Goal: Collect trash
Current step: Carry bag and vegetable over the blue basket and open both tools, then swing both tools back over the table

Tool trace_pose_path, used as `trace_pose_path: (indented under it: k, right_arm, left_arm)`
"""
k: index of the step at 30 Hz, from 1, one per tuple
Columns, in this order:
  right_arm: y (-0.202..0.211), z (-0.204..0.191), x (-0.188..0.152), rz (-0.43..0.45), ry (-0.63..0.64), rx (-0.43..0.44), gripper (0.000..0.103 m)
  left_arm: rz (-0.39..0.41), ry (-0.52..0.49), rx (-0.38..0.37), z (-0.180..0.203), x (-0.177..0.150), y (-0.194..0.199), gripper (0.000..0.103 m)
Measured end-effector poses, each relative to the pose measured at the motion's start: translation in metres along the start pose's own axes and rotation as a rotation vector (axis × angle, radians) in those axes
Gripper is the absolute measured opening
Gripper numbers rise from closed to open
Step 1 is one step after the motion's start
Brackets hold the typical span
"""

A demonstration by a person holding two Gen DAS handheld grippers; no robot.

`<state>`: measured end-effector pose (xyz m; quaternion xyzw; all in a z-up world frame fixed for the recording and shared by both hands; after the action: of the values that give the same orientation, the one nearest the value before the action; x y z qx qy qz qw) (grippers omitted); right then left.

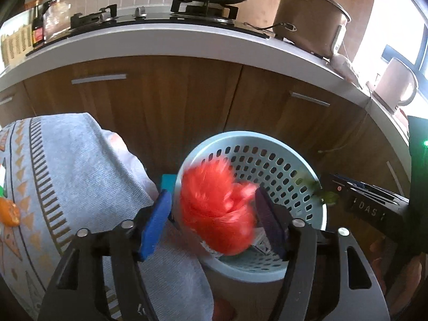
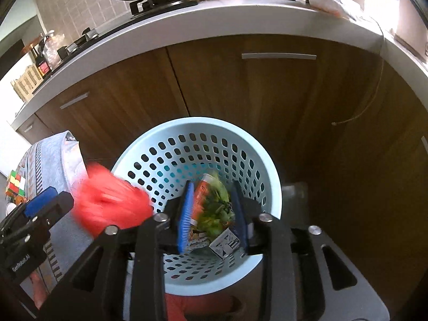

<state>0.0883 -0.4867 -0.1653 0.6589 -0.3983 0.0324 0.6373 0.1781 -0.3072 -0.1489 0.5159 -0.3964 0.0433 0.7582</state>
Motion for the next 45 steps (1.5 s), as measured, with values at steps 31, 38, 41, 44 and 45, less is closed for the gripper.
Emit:
trace_pose_path:
  k: [31, 38, 41, 44, 45]
  right_arm:
    - [0.042, -0.206, -0.015, 0.09, 0.31, 0.218, 0.05]
    - [0.044, -0.27, -0.033, 0.088, 0.417, 0.276, 0.05]
    - [0.04, -0.295, -0.043, 0.081, 0.464, 0.302, 0.05]
    - [0.033, -0.314, -0.052, 0.073, 0.51, 0.319, 0.05]
    - [0.032, -0.321, -0.055, 0.073, 0.524, 0.328, 0.05]
  left_arm:
    - [0.206, 0.317, 0.268, -0.2, -0.043, 0.157, 0.07]
    - [0.22, 0.431, 0.402, -0.273, -0.068, 0.191, 0.088]
    - [0.186, 0.466, 0.439, -0.297, -0.079, 0.187, 0.091]
    - [0.152, 0.493, 0.421, -0.311, -0.086, 0.178, 0.091]
    - [0.14, 0.5, 0.402, -0.313, -0.085, 0.172, 0.091]
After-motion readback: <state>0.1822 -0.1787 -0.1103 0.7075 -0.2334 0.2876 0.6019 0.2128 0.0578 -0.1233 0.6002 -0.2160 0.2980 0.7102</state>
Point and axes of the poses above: each gripper's, at about its wrist camera, not at the fingertips, and y roughly against the way its jaws point, z to its right, x to its top, the point moved 8 cm from there along -y, roughly the way its jaws point, and after that the axes turned 2 degrees about x, right-handed, at the moved point
